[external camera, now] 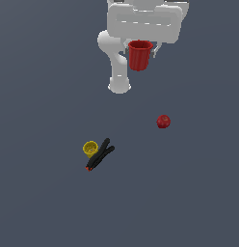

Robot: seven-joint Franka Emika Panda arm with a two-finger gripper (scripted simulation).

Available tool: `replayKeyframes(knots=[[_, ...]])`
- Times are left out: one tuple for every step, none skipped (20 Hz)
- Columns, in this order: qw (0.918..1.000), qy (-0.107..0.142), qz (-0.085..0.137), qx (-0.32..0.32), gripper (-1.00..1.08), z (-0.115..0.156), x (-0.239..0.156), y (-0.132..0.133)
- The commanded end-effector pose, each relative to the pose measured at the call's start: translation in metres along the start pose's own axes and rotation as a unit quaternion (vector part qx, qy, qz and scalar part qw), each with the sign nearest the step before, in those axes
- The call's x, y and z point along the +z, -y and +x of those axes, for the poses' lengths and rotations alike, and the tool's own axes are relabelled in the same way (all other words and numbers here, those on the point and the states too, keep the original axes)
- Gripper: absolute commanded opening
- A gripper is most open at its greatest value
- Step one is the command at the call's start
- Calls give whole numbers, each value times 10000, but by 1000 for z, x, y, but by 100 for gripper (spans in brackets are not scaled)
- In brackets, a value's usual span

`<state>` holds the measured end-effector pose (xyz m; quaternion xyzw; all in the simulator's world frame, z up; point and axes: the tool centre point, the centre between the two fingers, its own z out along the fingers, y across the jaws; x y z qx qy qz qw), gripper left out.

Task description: Pick up a designated object from a clutter of objects.

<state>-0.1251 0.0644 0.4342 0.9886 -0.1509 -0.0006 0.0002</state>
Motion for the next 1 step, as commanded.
replayKeyframes(knots=[[10000,-6,3,-3,-100,0,0,1]])
